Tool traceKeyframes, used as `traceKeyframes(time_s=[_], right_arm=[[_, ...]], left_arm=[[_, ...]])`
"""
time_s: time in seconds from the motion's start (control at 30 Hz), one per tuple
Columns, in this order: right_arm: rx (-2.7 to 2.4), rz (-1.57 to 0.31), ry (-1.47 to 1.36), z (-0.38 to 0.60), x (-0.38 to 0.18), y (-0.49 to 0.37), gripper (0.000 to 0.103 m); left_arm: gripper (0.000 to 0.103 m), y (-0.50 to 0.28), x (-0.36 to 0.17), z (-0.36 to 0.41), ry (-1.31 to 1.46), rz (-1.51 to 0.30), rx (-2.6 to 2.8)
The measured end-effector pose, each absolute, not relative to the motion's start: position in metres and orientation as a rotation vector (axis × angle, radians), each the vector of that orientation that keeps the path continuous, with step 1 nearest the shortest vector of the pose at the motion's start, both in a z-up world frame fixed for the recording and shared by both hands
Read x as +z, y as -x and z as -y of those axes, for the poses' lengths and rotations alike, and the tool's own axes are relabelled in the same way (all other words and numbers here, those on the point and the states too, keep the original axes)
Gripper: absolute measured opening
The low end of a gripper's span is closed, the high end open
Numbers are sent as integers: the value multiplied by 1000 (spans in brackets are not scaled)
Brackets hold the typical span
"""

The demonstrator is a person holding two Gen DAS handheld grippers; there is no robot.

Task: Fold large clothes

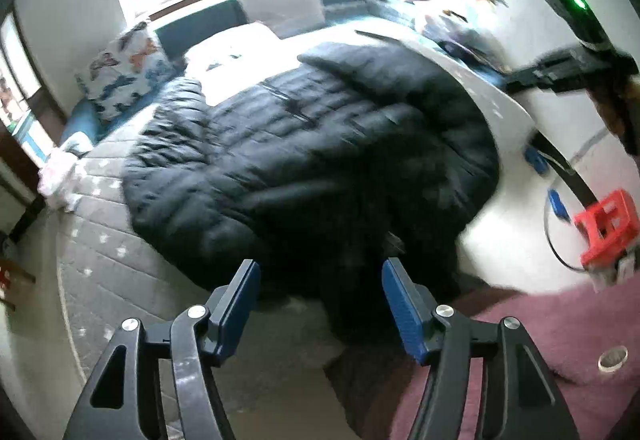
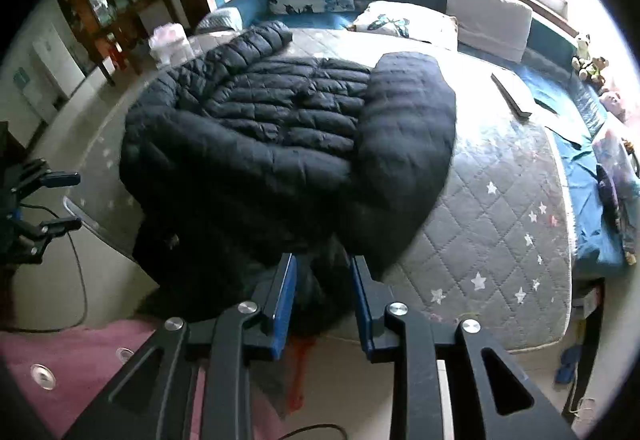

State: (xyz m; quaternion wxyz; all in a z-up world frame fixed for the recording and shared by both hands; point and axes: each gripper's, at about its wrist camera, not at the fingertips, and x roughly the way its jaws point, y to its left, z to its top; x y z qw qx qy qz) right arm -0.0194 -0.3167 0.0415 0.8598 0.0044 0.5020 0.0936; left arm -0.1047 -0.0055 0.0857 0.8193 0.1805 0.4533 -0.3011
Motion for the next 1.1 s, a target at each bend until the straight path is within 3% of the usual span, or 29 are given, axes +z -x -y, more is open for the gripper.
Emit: traceKeyframes(time_s=[0.17, 0.57, 0.9, 0.97, 1.03, 1.1], right_arm=[[233, -1024, 49, 298, 23, -25, 46], [216, -1244, 23, 302, -75, -169, 46], [43, -1306, 42, 351, -104, -182, 46], [-20, -1284, 81, 361, -102, -174, 46], [-134, -1270, 156, 376, -104, -163, 46], [-195, -1288, 169, 393, -111, -153, 46]], left_arm=[[72, -1, 81, -27, -280, -1014, -503], [72, -270, 1, -115, -7, -1212, -225], [72, -372, -95, -126, 239, -1382, -300], [62, -374, -99, -127, 267, -1348, -316], [32, -371, -96, -126, 245, -1318, -286], [18, -360, -87, -128, 228, -1283, -250]])
